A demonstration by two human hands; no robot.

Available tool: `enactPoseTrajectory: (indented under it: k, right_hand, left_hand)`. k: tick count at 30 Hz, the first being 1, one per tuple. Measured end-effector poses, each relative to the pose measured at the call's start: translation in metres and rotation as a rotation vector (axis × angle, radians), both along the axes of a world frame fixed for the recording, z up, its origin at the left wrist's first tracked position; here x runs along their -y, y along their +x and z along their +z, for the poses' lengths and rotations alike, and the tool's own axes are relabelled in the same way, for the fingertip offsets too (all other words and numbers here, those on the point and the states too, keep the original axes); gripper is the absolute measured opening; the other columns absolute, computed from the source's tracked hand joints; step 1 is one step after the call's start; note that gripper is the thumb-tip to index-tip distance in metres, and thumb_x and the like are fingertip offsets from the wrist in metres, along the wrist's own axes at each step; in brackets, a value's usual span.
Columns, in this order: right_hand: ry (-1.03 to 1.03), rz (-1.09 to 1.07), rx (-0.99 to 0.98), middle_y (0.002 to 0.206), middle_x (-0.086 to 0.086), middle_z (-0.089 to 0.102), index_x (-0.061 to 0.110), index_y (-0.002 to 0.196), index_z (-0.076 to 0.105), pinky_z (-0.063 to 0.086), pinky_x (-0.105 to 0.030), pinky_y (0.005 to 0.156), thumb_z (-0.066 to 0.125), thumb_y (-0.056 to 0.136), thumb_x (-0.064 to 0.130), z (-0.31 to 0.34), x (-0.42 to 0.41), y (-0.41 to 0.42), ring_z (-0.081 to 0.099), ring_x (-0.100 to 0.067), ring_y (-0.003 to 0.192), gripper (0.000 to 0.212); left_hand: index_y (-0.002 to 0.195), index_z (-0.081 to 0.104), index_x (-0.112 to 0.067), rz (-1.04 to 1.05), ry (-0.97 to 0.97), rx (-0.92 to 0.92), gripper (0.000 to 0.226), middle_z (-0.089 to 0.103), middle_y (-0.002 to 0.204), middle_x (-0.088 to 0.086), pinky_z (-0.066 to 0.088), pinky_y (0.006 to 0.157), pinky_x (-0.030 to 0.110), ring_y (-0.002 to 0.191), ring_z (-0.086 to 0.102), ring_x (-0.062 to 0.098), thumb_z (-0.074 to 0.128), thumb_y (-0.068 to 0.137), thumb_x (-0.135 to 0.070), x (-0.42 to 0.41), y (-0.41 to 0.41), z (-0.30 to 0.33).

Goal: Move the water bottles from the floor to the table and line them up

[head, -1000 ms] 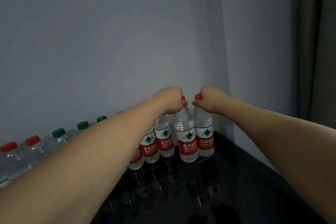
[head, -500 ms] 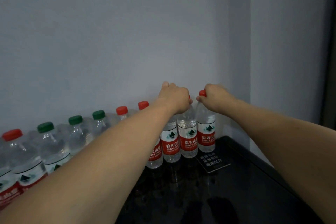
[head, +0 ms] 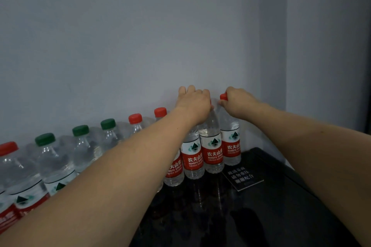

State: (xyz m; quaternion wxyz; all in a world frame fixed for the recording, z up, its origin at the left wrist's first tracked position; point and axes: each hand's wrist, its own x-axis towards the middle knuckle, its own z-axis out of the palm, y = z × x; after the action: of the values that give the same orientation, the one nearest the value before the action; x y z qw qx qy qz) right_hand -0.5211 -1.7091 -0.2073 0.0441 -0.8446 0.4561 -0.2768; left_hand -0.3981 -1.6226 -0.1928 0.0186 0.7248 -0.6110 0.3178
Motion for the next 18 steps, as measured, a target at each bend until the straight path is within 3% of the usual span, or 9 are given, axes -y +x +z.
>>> enactPoseTrajectory:
  k: [4, 9, 13, 18]
  right_hand:
    - [-0.023, 0.002, 0.003, 0.114, -0.018, 0.057, 0.005, 0.117, 0.047, 0.041, -0.035, 0.072, 0.048, 0.098, 0.039, -0.005, 0.003, 0.005, 0.054, -0.031, 0.094, 0.038]
    - [-0.084, 0.003, -0.01, 0.124, -0.021, 0.047, 0.003, 0.127, 0.045, 0.043, -0.043, 0.089, 0.044, 0.099, 0.038, -0.01, -0.001, 0.004, 0.05, -0.038, 0.11, 0.045]
    - [-0.07, 0.006, -0.007, 0.126, -0.02, 0.046, 0.004, 0.13, 0.042, 0.043, -0.044, 0.091, 0.042, 0.1, 0.038, -0.011, -0.007, 0.001, 0.05, -0.037, 0.111, 0.045]
    - [-0.104, 0.015, 0.079, 0.132, -0.021, 0.045, 0.004, 0.136, 0.037, 0.041, -0.045, 0.096, 0.042, 0.1, 0.035, -0.017, -0.016, -0.008, 0.046, -0.037, 0.117, 0.048]
  left_hand:
    - [0.12, 0.048, -0.014, -0.008, -0.015, -0.004, 0.035, 0.061, 0.122, 0.01, 0.026, 0.093, 0.046, 0.115, 0.045, 0.03, 0.041, 0.102, -0.043, -0.002, -0.002, 0.0]
    - [0.12, 0.048, -0.015, -0.001, -0.031, 0.011, 0.035, 0.061, 0.122, 0.01, 0.026, 0.094, 0.046, 0.116, 0.045, 0.03, 0.042, 0.101, -0.044, -0.002, -0.003, -0.002]
    - [0.12, 0.048, -0.015, 0.012, -0.067, 0.034, 0.035, 0.06, 0.123, 0.009, 0.026, 0.095, 0.044, 0.116, 0.045, 0.029, 0.04, 0.102, -0.043, -0.006, -0.006, -0.007]
    - [0.128, 0.05, -0.012, -0.011, -0.158, 0.04, 0.045, 0.056, 0.127, 0.009, 0.03, 0.099, 0.042, 0.118, 0.047, 0.028, 0.039, 0.101, -0.046, -0.017, -0.006, -0.014]
